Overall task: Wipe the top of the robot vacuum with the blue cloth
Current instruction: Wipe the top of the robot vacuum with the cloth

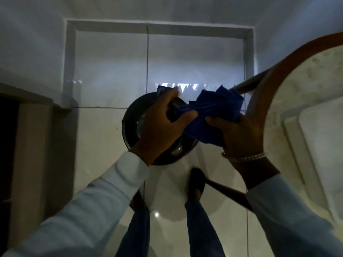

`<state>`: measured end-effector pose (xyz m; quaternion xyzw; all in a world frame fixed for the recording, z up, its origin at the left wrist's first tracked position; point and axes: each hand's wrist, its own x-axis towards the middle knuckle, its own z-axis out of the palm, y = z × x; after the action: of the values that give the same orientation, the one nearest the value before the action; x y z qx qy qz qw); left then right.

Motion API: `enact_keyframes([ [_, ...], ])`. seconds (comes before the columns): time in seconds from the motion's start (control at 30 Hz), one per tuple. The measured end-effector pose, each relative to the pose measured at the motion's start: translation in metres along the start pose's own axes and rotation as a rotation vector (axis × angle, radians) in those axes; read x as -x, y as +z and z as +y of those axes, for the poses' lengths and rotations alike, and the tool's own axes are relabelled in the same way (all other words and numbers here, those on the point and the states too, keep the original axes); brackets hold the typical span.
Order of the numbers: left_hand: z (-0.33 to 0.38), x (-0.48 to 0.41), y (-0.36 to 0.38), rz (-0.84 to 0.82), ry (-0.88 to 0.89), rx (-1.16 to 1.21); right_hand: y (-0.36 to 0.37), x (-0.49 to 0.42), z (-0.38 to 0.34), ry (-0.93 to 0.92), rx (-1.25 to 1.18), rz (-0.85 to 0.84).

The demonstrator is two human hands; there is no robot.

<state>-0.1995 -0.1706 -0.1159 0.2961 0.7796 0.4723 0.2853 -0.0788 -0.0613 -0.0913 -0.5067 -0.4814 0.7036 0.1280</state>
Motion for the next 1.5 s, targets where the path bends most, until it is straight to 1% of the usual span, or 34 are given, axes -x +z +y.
enact_keyframes([
  [0.07, -0.049, -0.005, -0.012, -0.071, 0.023, -0.265, 0.011, -0.022, 0.021, -0.081, 0.175, 0.046],
  [0.17, -0.113, -0.009, -0.021, -0.29, 0.013, -0.643, 0.019, -0.053, 0.047, -0.233, 0.4, 0.136],
  [0.23, -0.149, -0.01, -0.021, -0.391, 0.005, -0.774, 0.026, -0.072, 0.066, -0.368, 0.529, 0.206],
  [0.3, -0.166, -0.011, -0.02, -0.455, 0.01, -0.826, 0.034, -0.084, 0.076, -0.554, 0.626, 0.258],
  [0.33, -0.173, -0.011, -0.019, -0.47, 0.017, -0.841, 0.039, -0.09, 0.083, -0.64, 0.676, 0.249],
  [0.37, -0.18, -0.01, -0.018, -0.475, 0.031, -0.855, 0.044, -0.095, 0.091, -0.704, 0.747, 0.203],
  [0.43, -0.188, -0.009, -0.017, -0.465, 0.057, -0.877, 0.049, -0.099, 0.111, -0.733, 0.985, 0.044],
  [0.5, -0.191, -0.008, -0.016, -0.45, 0.066, -0.879, 0.046, -0.095, 0.136, -0.666, 1.21, -0.156],
  [0.53, -0.192, -0.008, -0.016, -0.444, 0.067, -0.875, 0.043, -0.09, 0.146, -0.601, 1.269, -0.252],
  [0.57, -0.192, -0.008, -0.016, -0.444, 0.068, -0.877, 0.041, -0.087, 0.154, -0.543, 1.282, -0.314],
  [0.6, -0.192, -0.009, -0.015, -0.449, 0.071, -0.889, 0.041, -0.085, 0.158, -0.514, 1.237, -0.327],
  [0.67, -0.192, -0.013, -0.014, -0.461, 0.084, -0.92, 0.048, -0.092, 0.156, -0.497, 1.106, -0.242],
  [0.7, -0.192, -0.014, -0.014, -0.472, 0.086, -0.933, 0.054, -0.098, 0.155, -0.485, 1.103, -0.19],
  [0.83, -0.195, -0.02, -0.015, -0.5, 0.084, -0.944, 0.073, -0.111, 0.17, -0.494, 1.413, -0.04],
  [0.9, -0.197, -0.019, -0.014, -0.493, 0.074, -0.951, 0.075, -0.109, 0.184, -0.533, 1.423, 0.039],
  [1.0, -0.197, -0.019, -0.013, -0.493, 0.079, -0.965, 0.072, -0.107, 0.198, -0.563, 1.36, 0.12],
  [1.13, -0.197, -0.018, -0.015, -0.504, 0.088, -0.94, 0.06, -0.09, 0.217, -0.617, 1.344, 0.091],
  [1.23, -0.195, -0.018, -0.014, -0.517, 0.087, -0.956, 0.058, -0.084, 0.226, -0.665, 1.364, 0.113],
  [1.33, -0.195, -0.02, -0.015, -0.537, 0.097, -0.968, 0.066, -0.094, 0.215, -0.651, 1.354, 0.154],
  [1.5, -0.197, -0.018, -0.015, -0.527, 0.115, -0.964, 0.079, -0.132, 0.179, -0.614, 1.344, 0.123],
])
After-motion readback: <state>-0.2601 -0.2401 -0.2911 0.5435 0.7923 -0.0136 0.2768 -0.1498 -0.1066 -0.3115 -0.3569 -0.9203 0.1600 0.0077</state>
